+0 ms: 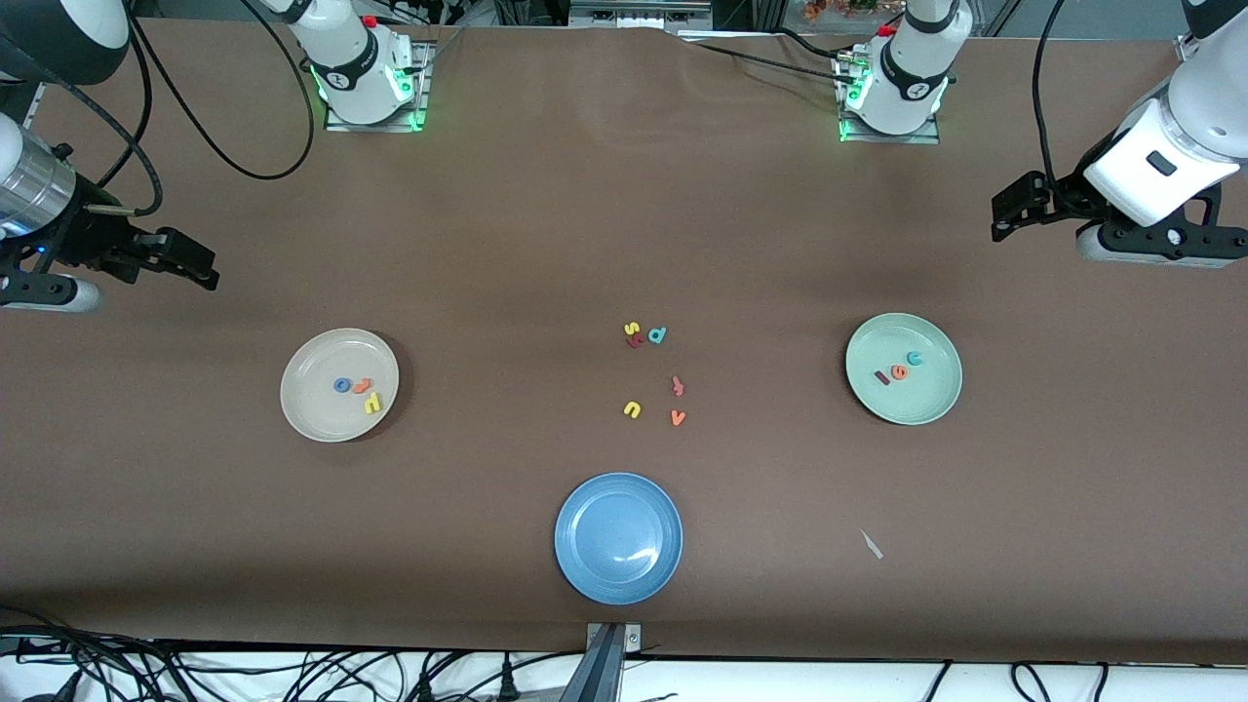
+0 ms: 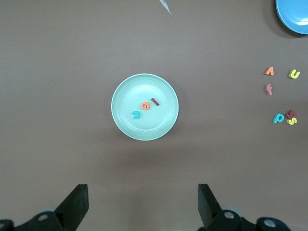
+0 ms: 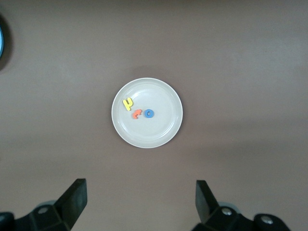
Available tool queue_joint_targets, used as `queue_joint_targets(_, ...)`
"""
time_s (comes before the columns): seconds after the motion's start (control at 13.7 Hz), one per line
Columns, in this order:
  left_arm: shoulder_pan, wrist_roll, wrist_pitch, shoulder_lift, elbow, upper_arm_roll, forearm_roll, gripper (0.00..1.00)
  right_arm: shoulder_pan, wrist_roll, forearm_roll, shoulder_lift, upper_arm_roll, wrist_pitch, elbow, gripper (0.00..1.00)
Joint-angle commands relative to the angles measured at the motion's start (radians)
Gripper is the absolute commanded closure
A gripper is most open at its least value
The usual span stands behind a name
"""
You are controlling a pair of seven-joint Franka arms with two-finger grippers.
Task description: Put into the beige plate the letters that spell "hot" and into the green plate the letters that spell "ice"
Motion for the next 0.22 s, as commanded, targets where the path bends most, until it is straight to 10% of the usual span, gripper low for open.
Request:
queue_joint_targets(0.0, -0.005, 0.003, -0.016, 0.001, 0.012, 0.005, -0.001, 0.00, -0.005, -0.009, 0.016, 0.008, 0.002, -0.025, 0.026, 0.00)
queue_joint_targets(0.15, -0.005, 0.003, -0.016, -0.001, 0.012, 0.005, -0.001, 0.00, -0.005, -0.009, 0.014, 0.008, 0.002, -0.023, 0.024, 0.00)
